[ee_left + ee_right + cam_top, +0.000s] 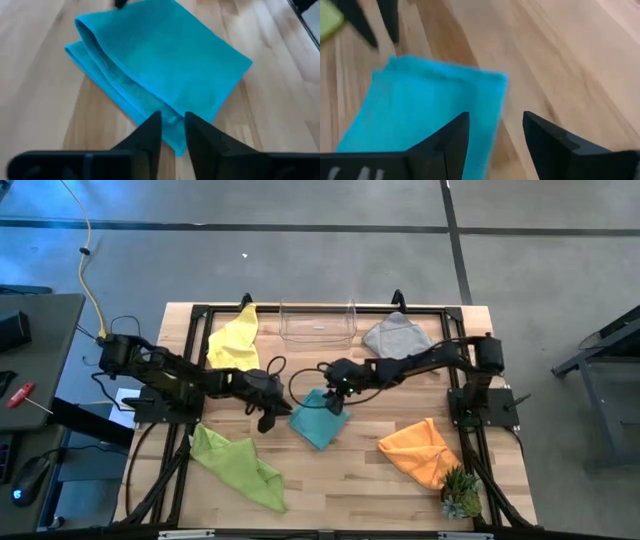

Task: Fold microfiber towels
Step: Fold the blue towel

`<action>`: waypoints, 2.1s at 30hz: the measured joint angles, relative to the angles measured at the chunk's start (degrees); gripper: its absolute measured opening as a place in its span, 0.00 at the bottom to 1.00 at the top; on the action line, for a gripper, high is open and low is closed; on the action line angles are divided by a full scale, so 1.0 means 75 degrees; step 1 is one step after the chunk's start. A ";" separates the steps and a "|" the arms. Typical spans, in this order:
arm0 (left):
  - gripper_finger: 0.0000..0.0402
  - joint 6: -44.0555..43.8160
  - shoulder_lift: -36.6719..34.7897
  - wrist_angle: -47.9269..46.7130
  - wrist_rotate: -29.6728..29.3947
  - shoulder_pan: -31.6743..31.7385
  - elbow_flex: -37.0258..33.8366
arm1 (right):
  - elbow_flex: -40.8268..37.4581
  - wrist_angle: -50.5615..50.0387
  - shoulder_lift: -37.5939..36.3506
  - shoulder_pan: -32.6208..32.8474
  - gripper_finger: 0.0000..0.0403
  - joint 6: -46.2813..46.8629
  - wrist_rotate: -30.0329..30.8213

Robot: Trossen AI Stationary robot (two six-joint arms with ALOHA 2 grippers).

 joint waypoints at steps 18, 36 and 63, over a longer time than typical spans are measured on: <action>0.33 -0.0343 -0.0124 0.0046 -0.0032 -0.0187 -0.0002 | 0.0103 0.0724 0.0349 -0.0178 0.04 -0.0202 -0.0739; 0.43 -0.1815 0.0295 -0.0255 -0.0565 -0.0997 0.0151 | 0.0100 0.1017 0.0303 -0.0169 0.00 -0.0567 -0.0529; 0.29 -0.0776 0.0578 -0.1796 -0.0880 -0.1120 0.1219 | 0.0100 0.1087 0.0303 -0.0163 0.00 -0.1056 -0.0480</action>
